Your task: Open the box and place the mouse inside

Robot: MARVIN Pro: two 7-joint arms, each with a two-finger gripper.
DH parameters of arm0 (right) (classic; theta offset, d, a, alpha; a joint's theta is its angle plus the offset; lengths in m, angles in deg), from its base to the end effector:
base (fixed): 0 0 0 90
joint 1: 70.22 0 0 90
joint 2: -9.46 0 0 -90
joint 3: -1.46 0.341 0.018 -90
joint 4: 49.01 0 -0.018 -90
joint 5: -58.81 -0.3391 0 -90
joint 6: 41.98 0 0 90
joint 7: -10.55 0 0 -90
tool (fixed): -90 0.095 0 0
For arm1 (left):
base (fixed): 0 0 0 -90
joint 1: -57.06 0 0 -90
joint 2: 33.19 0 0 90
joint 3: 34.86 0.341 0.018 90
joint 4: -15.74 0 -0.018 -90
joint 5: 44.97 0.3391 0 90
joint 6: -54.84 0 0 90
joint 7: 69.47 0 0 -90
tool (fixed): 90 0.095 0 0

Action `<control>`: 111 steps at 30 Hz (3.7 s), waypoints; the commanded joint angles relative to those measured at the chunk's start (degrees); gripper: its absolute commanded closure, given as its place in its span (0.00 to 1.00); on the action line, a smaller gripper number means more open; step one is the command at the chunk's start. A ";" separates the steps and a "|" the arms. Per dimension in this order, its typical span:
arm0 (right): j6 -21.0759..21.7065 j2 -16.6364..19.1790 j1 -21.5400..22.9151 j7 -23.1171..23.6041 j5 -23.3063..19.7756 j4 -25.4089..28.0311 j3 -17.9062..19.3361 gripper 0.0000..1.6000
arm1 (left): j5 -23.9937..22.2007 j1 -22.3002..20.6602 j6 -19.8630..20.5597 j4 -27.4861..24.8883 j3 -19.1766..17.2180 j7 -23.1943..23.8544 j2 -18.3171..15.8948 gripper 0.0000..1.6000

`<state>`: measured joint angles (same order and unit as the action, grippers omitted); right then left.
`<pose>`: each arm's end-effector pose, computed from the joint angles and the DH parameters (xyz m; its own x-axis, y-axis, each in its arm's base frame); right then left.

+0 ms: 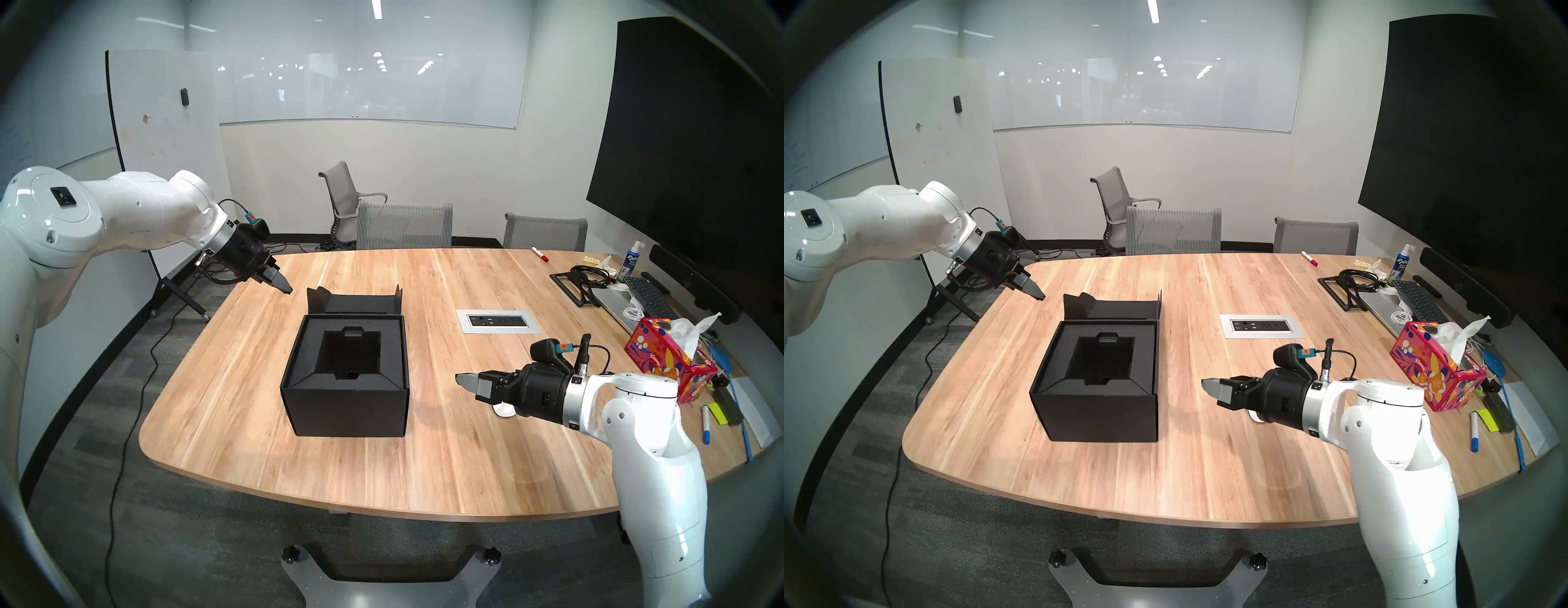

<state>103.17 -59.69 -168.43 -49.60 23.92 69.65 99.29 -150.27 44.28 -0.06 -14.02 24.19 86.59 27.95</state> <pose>0.3547 -0.0465 -0.2457 0.5689 -0.0792 0.8186 0.5206 -0.7359 -0.4330 0.6502 0.1826 -0.0840 0.7890 -0.3442 0.5089 -0.5491 -0.7667 0.3327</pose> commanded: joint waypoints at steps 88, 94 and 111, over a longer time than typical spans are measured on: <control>-0.15 0.13 0.44 -0.13 -0.15 1.19 -0.11 0.00 | 6.16 -10.16 -2.78 -37.45 1.05 -12.76 -6.49 1.00; -0.15 0.12 0.45 -0.15 -0.16 1.21 -0.11 0.00 | 6.49 -9.88 -3.17 -36.86 1.10 -14.19 -6.65 1.00; -0.15 0.15 0.42 -0.05 -0.13 1.13 -0.12 0.00 | 9.13 -7.64 -5.53 -21.24 1.79 0.80 -8.00 1.00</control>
<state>103.17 -59.69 -168.43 -49.64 23.92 69.69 99.29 -138.79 36.24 -4.97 -40.04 27.94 82.51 20.63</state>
